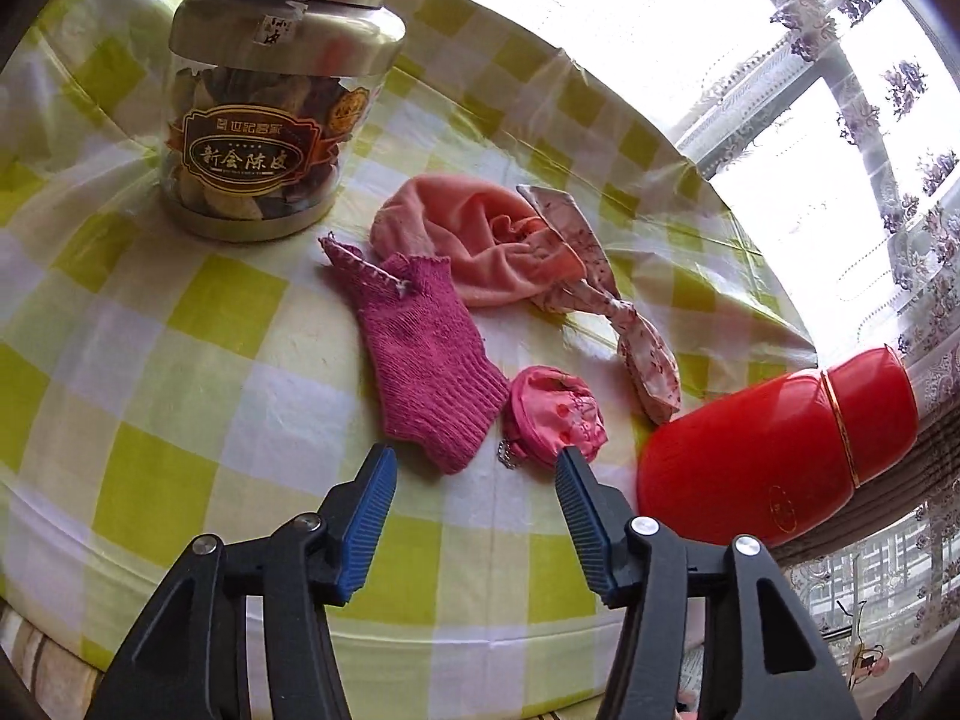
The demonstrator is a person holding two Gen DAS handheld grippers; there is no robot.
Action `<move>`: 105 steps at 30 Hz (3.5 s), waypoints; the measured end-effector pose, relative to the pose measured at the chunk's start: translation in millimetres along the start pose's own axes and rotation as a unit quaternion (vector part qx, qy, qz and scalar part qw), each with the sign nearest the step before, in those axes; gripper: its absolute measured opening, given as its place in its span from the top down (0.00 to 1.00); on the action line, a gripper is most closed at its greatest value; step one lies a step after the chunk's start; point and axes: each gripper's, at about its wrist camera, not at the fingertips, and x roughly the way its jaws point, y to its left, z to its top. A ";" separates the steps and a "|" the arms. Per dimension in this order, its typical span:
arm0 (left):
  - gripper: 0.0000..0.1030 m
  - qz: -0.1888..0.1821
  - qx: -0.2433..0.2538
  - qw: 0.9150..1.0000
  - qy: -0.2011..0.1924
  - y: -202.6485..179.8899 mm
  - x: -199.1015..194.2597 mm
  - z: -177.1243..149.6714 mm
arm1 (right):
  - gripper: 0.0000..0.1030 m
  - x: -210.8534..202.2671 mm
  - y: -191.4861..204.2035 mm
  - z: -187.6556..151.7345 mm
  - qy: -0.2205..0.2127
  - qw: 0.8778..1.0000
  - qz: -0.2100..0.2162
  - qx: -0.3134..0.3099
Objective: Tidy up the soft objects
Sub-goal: 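Grasp the pink knit sock with the left tool, then grasp the pink-and-white bow headband with the right tool, then carry the knit sock and bow headband into the white box and release both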
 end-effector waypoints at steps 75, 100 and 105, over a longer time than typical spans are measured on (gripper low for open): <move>0.84 -0.068 0.034 0.997 -0.025 40.5 70.9 24.4 | 0.82 255.4 21.9 221.1 0.101 0.978 -0.176 -0.042; 0.85 -0.081 0.035 0.994 -0.067 43.9 40.1 14.7 | 0.83 117.9 63.5 156.4 -0.001 0.999 -0.046 0.003; 0.85 -0.076 0.044 0.994 -0.067 38.4 35.8 9.8 | 0.83 96.8 63.7 133.9 -0.004 0.999 -0.039 0.004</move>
